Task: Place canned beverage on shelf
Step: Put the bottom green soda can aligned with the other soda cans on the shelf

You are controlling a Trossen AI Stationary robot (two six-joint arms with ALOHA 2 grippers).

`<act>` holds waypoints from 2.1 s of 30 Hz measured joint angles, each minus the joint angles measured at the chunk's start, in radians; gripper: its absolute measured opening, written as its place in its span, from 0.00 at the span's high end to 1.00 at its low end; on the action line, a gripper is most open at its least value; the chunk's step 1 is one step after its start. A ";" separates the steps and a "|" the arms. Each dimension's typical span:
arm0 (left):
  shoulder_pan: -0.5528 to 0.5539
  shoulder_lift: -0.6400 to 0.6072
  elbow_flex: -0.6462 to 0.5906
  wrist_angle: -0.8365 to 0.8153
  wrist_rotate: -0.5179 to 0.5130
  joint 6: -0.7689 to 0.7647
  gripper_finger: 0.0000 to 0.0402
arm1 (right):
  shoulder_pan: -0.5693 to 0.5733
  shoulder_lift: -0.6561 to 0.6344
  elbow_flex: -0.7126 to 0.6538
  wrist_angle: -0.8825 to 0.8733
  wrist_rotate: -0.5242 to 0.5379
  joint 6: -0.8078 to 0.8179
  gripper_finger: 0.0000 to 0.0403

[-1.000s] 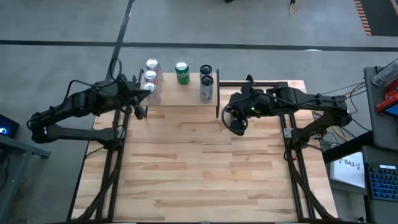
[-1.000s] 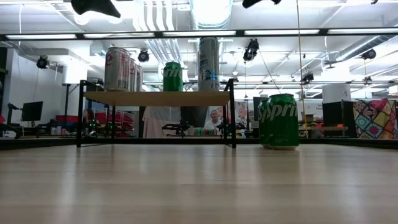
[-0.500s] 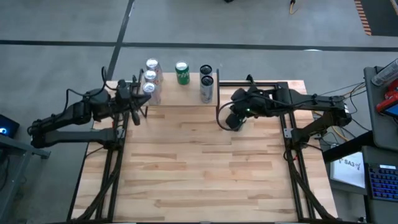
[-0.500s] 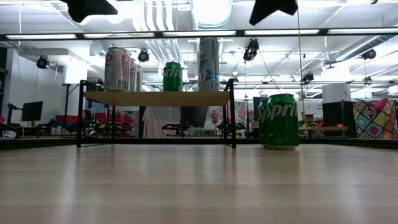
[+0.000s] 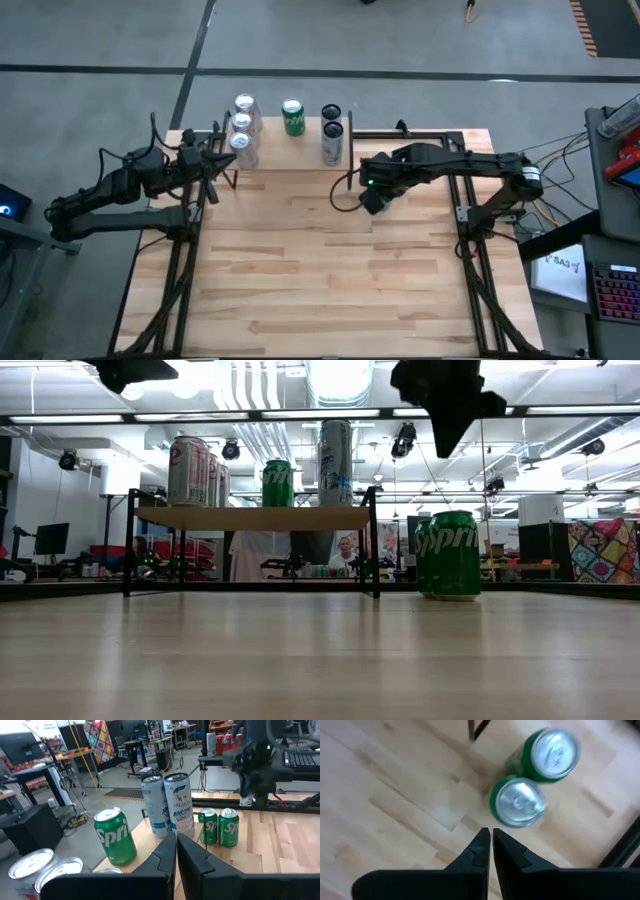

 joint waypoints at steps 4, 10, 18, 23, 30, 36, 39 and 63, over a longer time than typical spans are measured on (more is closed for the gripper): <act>0.000 -0.006 0.000 0.017 0.000 0.034 1.00 | 0.000 0.019 0.000 -0.005 -0.077 0.035 0.97; 0.000 -0.010 -0.006 0.025 0.001 0.054 1.00 | -0.023 0.018 0.000 -0.077 -0.101 0.106 0.97; 0.000 -0.099 -0.107 0.139 0.164 0.063 1.00 | -0.039 0.018 0.000 -0.101 -0.101 0.112 0.97; 0.000 -0.172 -0.166 0.167 0.164 0.080 1.00 | -0.039 0.018 0.000 -0.100 -0.101 0.077 0.97; 0.000 -0.212 -0.181 0.217 0.164 0.082 1.00 | -0.040 0.020 0.000 -0.035 -0.059 0.056 0.97; 0.000 -0.215 -0.196 0.212 0.164 0.090 1.00 | -0.047 0.036 0.001 0.030 -0.084 0.113 0.92; 0.000 -0.212 -0.198 0.211 0.164 0.098 1.00 | -0.046 0.057 0.001 0.020 -0.098 0.129 0.82; 0.000 -0.216 -0.200 0.211 0.164 0.108 1.00 | -0.229 0.147 0.000 -0.051 -0.146 0.050 0.10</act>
